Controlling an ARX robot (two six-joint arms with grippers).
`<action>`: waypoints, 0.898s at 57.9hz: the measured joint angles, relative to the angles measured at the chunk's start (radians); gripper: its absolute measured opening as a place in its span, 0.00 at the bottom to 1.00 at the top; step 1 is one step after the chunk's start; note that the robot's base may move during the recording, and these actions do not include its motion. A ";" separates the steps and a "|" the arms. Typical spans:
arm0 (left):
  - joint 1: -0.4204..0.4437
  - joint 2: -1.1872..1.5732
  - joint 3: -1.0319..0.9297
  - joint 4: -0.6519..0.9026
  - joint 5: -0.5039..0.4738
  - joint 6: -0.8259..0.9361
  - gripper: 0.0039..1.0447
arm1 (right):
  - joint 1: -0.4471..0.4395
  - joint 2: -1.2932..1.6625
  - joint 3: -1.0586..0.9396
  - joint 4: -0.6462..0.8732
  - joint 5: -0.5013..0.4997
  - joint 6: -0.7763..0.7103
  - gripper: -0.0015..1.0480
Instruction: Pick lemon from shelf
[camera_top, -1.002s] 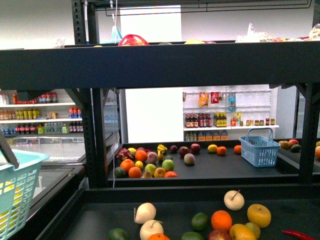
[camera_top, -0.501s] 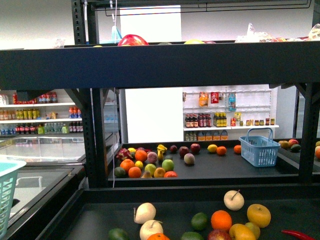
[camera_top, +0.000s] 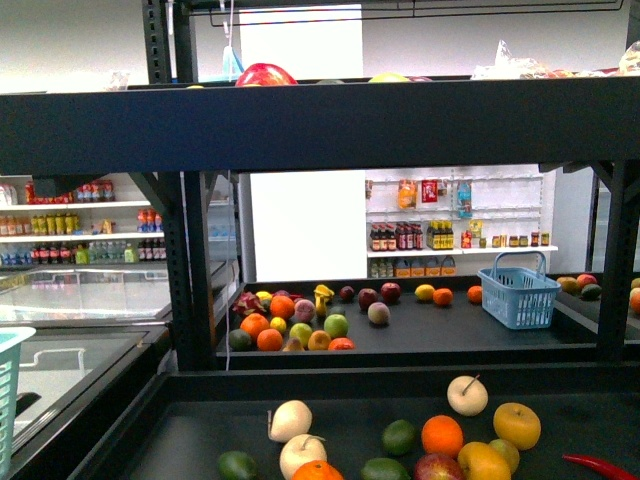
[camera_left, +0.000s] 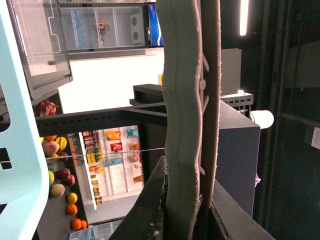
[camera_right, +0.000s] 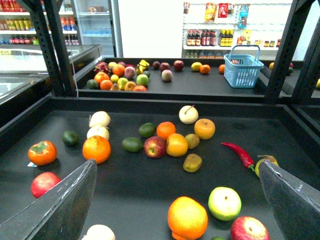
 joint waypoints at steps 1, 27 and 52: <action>0.001 0.001 0.000 0.000 0.002 0.000 0.13 | 0.000 0.000 0.000 0.000 0.000 0.000 0.93; 0.018 0.001 -0.034 -0.115 0.069 0.190 0.91 | 0.000 0.000 0.000 0.000 0.000 0.000 0.93; 0.047 -0.106 -0.038 -0.321 0.079 0.303 0.92 | 0.000 0.000 0.000 0.000 0.000 0.000 0.93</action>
